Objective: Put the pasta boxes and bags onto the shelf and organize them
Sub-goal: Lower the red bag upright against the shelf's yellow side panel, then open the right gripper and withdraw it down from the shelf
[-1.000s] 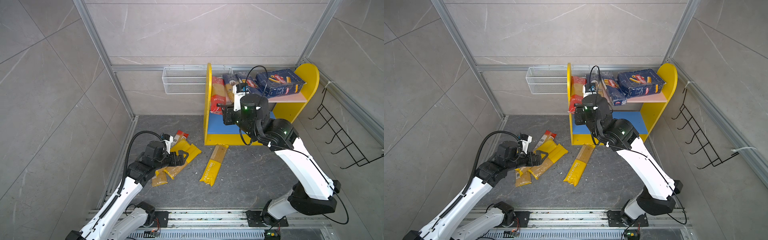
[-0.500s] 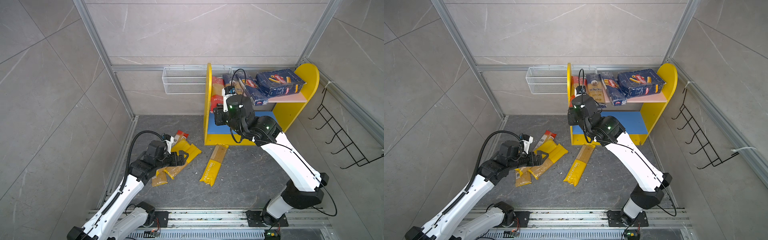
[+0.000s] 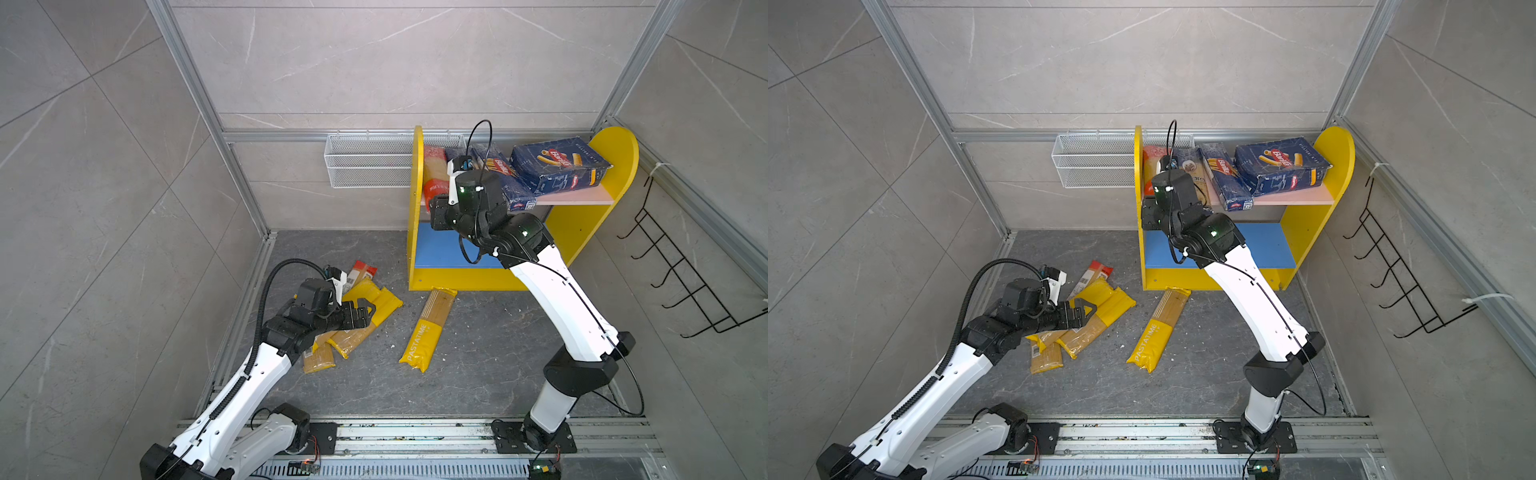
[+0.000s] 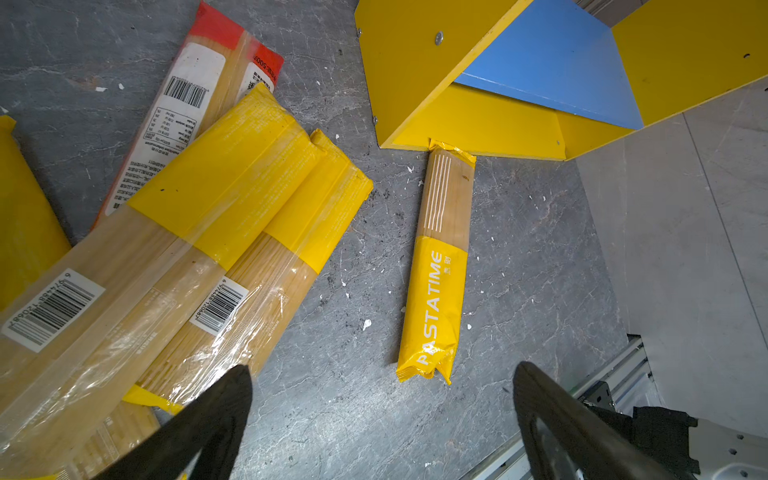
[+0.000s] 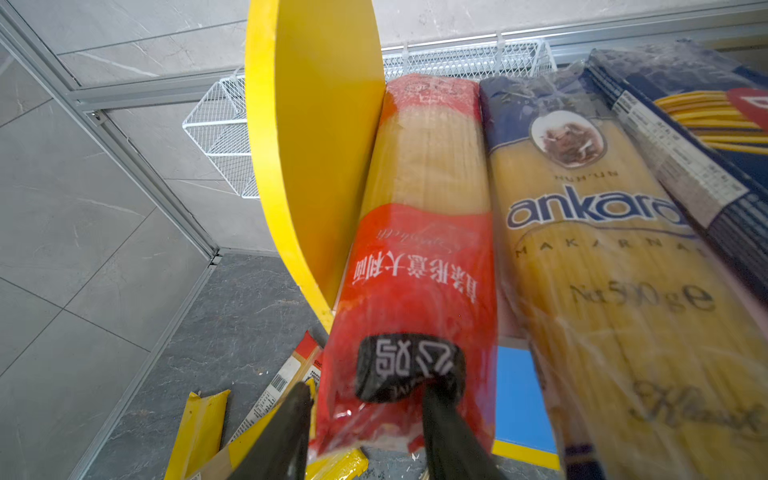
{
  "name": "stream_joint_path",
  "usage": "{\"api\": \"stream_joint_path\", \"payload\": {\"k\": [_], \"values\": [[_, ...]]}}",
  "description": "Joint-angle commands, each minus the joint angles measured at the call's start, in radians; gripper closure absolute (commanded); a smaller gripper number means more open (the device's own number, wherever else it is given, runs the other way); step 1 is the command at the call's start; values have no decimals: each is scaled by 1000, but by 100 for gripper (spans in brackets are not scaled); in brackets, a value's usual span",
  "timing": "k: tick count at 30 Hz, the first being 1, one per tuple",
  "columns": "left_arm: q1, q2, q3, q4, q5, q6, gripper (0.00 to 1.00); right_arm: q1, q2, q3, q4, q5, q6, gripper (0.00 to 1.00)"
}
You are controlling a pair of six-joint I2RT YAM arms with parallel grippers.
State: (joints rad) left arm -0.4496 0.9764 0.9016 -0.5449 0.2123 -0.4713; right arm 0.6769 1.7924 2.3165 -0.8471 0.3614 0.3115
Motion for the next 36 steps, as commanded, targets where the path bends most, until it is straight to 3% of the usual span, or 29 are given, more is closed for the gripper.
{"api": "stream_joint_path", "payload": {"k": [1, 6, 9, 17, 27, 31, 36], "values": [[6, 8, 48, 14, 3, 29, 0, -13, 34, 50, -8, -41, -26, 49], [8, 0, 44, 16, 4, 30, 0, 9, -75, -56, 37, -62, -29, 22], [8, -14, 39, 14, 7, 24, 0, 45, -139, -101, 32, -16, -42, 15], [7, -117, -21, -4, 2, -25, 0, 175, -308, -244, -34, 106, -16, 10], [6, -231, -161, -22, -21, -92, 0, 231, -619, -909, 22, 113, 245, 4], [5, -244, -197, -12, -21, -106, 0, 233, -642, -1096, 46, 130, 345, 1], [3, -245, -245, 15, -27, -134, 0, 234, -612, -1282, 202, 110, 423, 0]]}}
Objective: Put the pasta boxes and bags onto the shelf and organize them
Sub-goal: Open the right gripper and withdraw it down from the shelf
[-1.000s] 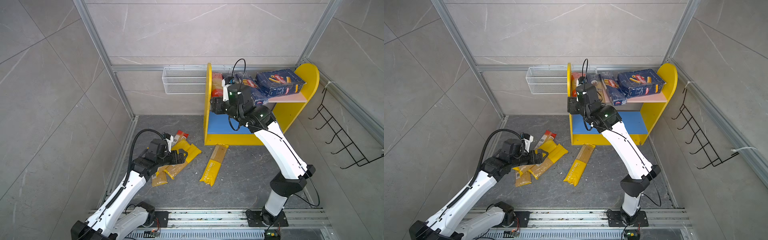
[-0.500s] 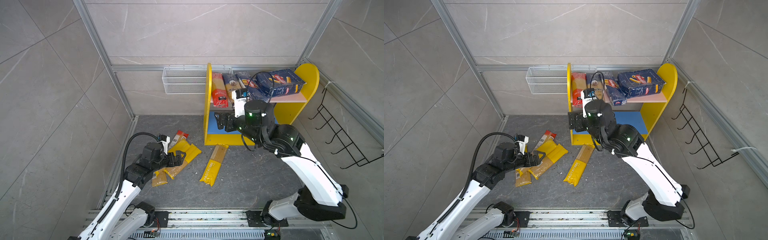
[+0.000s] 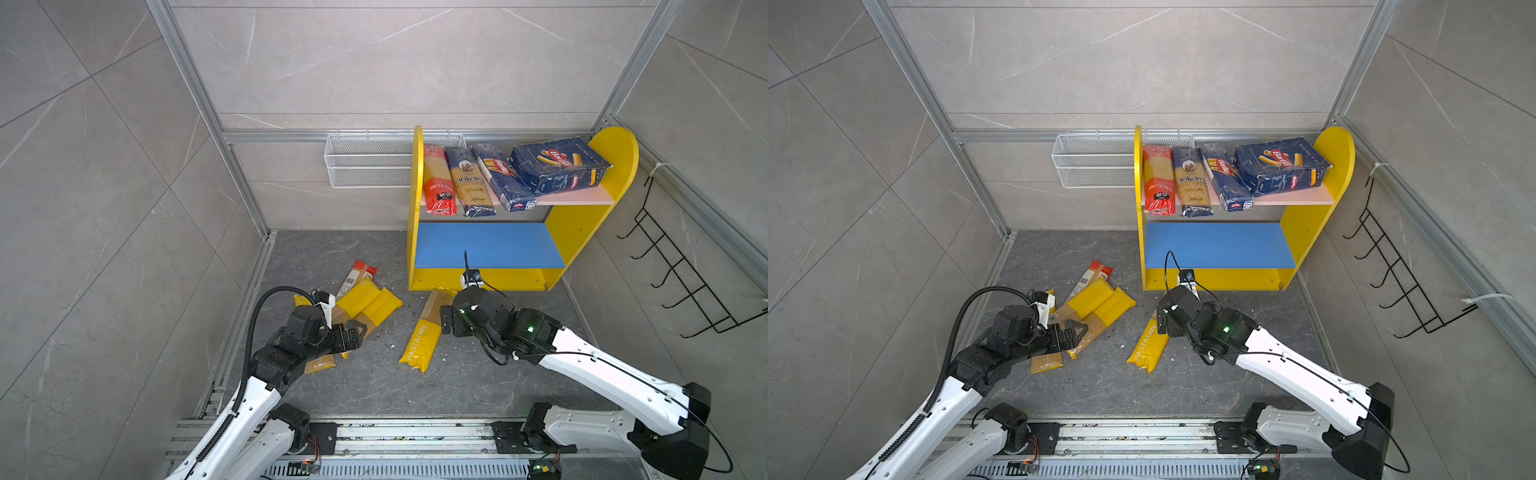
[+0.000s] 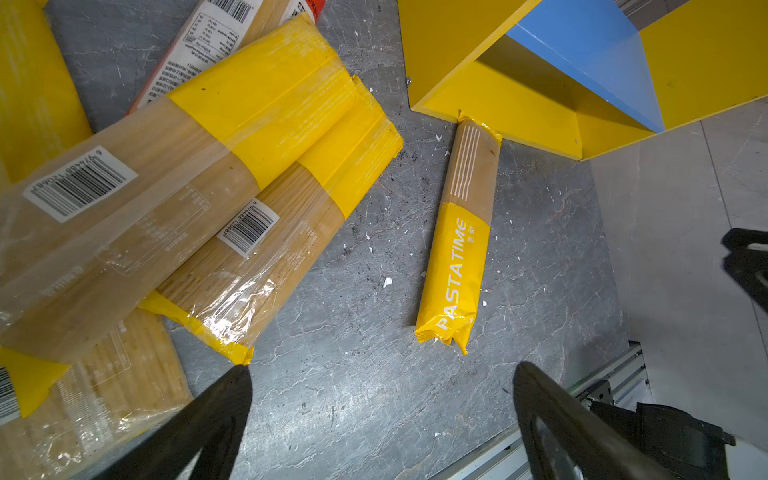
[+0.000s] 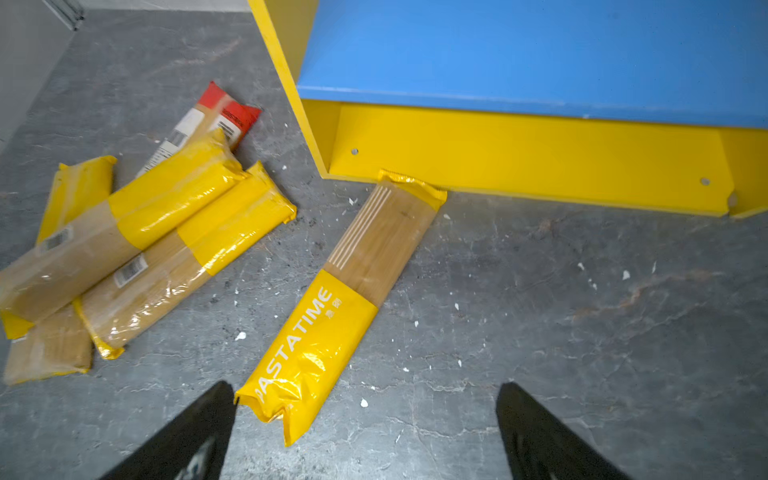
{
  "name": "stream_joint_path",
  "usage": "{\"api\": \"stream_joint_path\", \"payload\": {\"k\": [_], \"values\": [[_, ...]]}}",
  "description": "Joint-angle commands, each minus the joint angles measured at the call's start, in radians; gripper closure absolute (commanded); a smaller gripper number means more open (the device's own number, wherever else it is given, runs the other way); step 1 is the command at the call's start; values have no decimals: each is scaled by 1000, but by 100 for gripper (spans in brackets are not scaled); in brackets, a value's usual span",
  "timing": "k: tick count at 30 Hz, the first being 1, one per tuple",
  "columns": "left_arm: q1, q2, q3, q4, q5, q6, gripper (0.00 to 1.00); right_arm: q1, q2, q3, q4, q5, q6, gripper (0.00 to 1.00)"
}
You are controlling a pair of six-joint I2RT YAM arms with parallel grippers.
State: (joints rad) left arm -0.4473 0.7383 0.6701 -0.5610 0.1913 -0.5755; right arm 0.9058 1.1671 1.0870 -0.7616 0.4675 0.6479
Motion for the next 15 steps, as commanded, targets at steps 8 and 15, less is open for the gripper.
{"api": "stream_joint_path", "payload": {"k": [8, 15], "values": [[-17, -8, -79, 71, -69, -61, 0, 5, 173, -132, 274, -85, 138, 0], [-40, 53, -124, 138, -95, -63, 0, 4, 297, -153, 314, -125, 205, 1]]}}
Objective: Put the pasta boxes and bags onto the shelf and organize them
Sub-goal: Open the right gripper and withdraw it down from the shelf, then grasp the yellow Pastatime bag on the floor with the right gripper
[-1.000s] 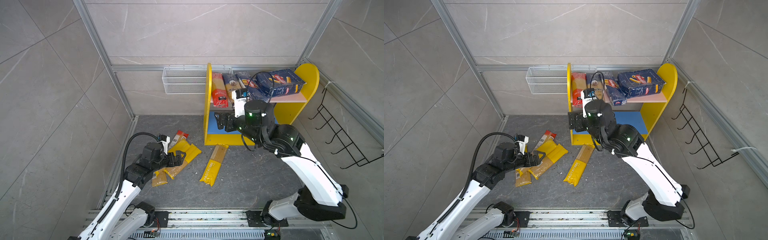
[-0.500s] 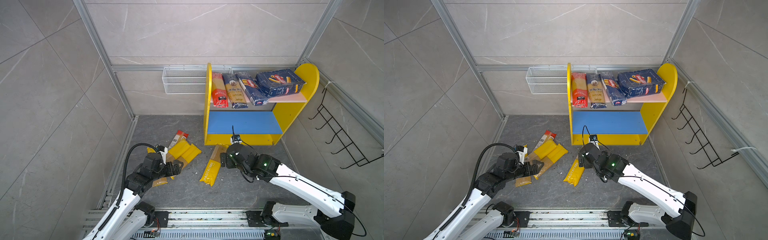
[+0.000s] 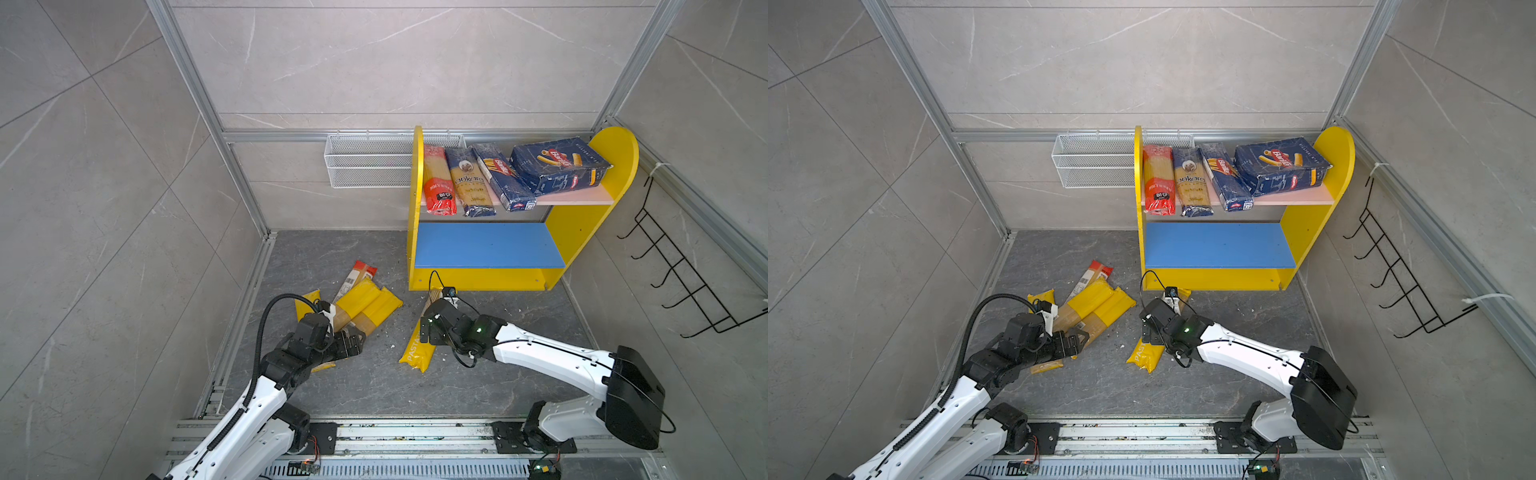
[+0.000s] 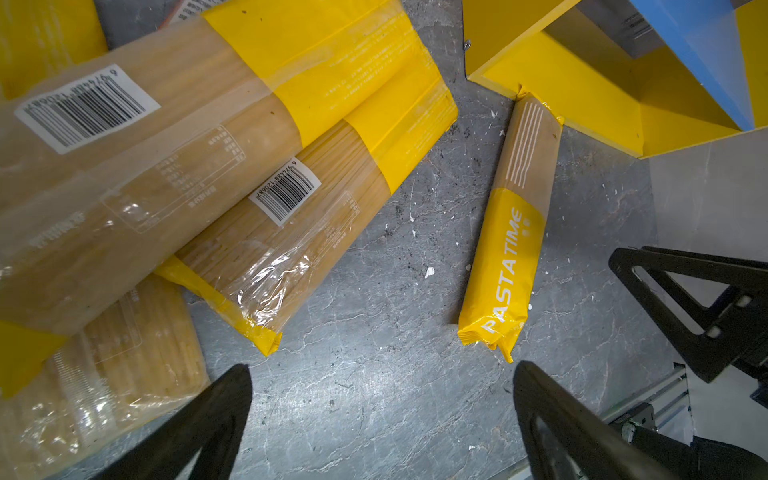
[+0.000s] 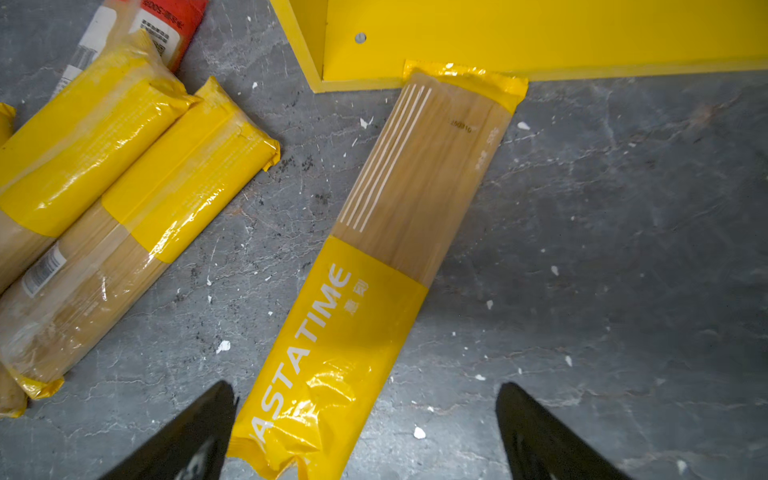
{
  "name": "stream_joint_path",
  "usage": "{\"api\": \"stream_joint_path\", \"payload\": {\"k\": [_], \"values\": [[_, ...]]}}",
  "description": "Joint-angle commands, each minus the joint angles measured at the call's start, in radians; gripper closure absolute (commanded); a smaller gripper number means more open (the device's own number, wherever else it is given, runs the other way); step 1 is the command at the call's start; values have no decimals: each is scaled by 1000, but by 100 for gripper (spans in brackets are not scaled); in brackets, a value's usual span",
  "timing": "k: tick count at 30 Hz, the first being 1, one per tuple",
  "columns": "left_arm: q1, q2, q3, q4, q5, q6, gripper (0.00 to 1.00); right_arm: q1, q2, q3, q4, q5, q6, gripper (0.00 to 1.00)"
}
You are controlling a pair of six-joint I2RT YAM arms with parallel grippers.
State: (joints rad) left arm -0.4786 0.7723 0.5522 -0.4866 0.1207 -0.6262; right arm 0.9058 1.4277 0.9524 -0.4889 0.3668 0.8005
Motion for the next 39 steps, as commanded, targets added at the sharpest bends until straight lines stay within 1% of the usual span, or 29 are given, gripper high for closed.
{"api": "stream_joint_path", "payload": {"k": [1, 5, 10, 16, 19, 22, 25, 31, 39], "values": [[-11, 30, -10, 74, -25, -13, 0, 4, 53, -19, 41, -25, 61, 0], [-17, 77, -3, 98, -29, -8, 0, 4, 108, -17, 45, -51, 73, 1], [-56, 93, -1, 96, -76, -17, 0, 5, 190, 2, 48, -89, 81, 0], [-113, 44, -29, 60, -131, -53, 0, 8, 261, 6, 106, -143, 87, 1], [-120, 13, -49, 51, -144, -68, 0, 9, 292, 16, 131, -171, 78, 1], [-122, -1, -61, 50, -145, -75, 0, 11, 316, 29, 120, -172, 78, 1], [-124, 0, -66, 57, -145, -73, 0, 10, 309, 19, 127, -177, 80, 1], [-130, 18, -70, 90, -131, -70, 0, -1, 305, -2, 51, -134, 98, 1], [-139, 5, -75, 94, -123, -61, 0, -22, 167, -102, -40, -49, 120, 1]]}}
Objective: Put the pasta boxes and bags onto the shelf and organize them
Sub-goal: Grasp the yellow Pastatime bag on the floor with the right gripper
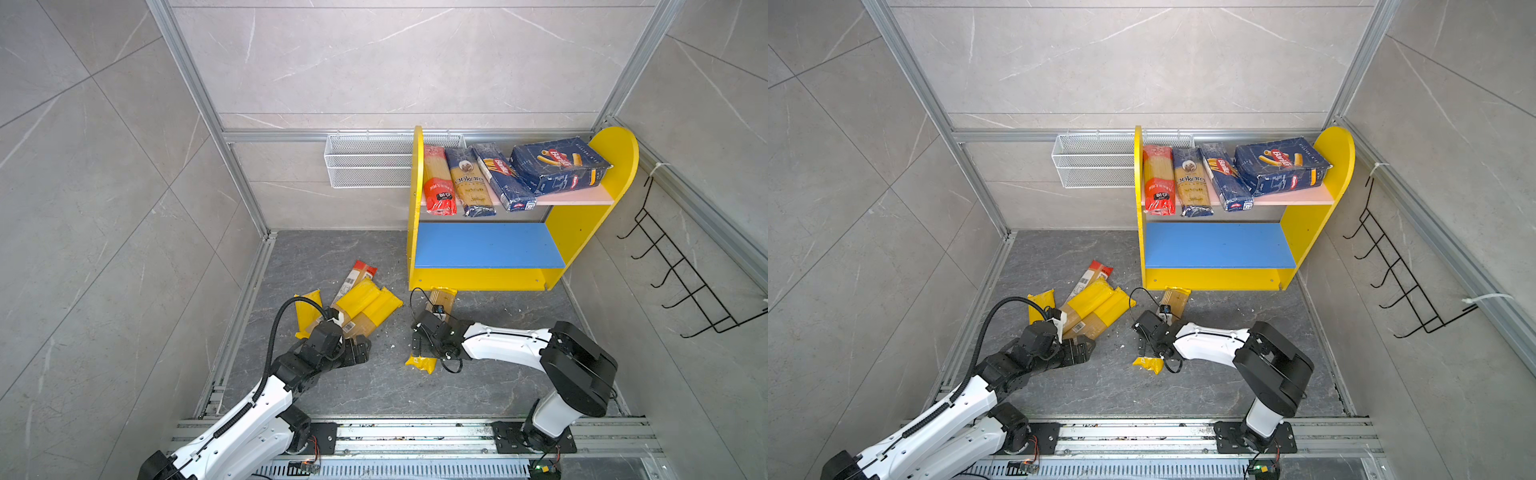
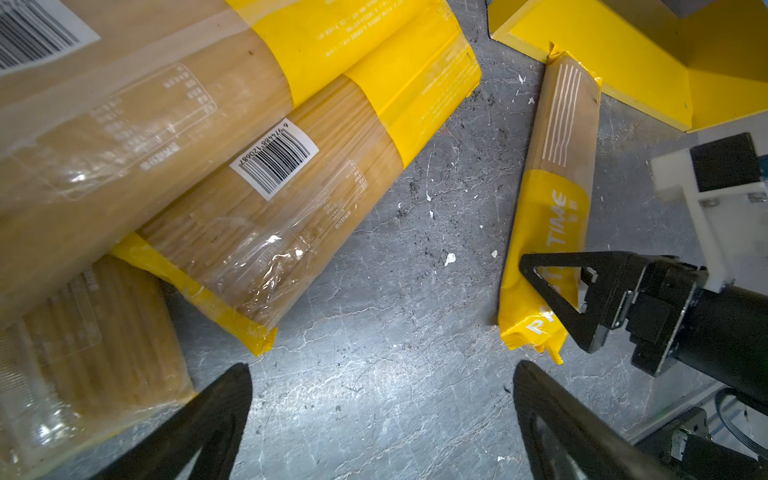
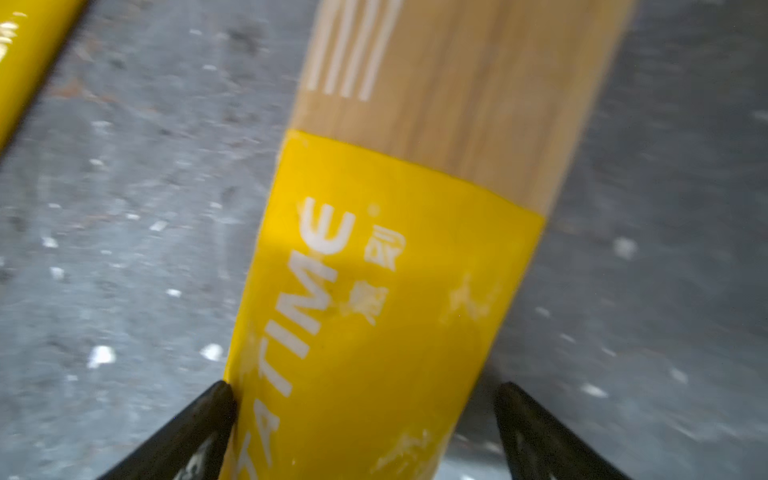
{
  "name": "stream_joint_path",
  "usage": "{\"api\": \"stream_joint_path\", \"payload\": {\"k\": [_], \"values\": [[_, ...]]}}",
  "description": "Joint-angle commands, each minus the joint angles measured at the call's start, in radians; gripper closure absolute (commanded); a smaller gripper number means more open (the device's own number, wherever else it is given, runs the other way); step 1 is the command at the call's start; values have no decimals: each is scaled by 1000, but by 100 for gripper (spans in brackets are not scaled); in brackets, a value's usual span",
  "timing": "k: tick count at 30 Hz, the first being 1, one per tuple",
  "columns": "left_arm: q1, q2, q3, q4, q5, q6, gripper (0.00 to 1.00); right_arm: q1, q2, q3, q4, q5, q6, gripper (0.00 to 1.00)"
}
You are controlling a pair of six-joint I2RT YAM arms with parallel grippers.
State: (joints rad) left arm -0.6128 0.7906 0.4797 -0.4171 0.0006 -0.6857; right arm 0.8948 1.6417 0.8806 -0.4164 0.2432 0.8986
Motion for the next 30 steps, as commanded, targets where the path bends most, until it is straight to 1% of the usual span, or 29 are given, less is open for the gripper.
{"api": "stream_joint_path", "payload": {"k": [1, 8, 11, 15, 22, 26, 30], "values": [[-5, -14, -3, 25, -2, 0, 0, -11, -61, -34, -117, 78, 19, 1], [-10, -24, -5, 24, 1, 6, 0, -8, -133, -43, -63, 90, -34, 1], [-10, -21, -4, 24, 0, 7, 0, -7, -119, -43, -35, 124, -47, 1], [-11, -5, 3, 28, 3, 8, 0, 3, -87, -78, 66, 140, -57, 1], [-30, -4, 28, -8, -3, 5, 0, 62, 34, -86, 132, 176, -42, 1], [-51, -31, 37, -54, -27, -7, 0, 105, 123, -110, 182, 192, -25, 1], [-81, -65, 52, -99, -67, -23, 0, 142, 204, -152, 213, 219, 20, 1]]}}
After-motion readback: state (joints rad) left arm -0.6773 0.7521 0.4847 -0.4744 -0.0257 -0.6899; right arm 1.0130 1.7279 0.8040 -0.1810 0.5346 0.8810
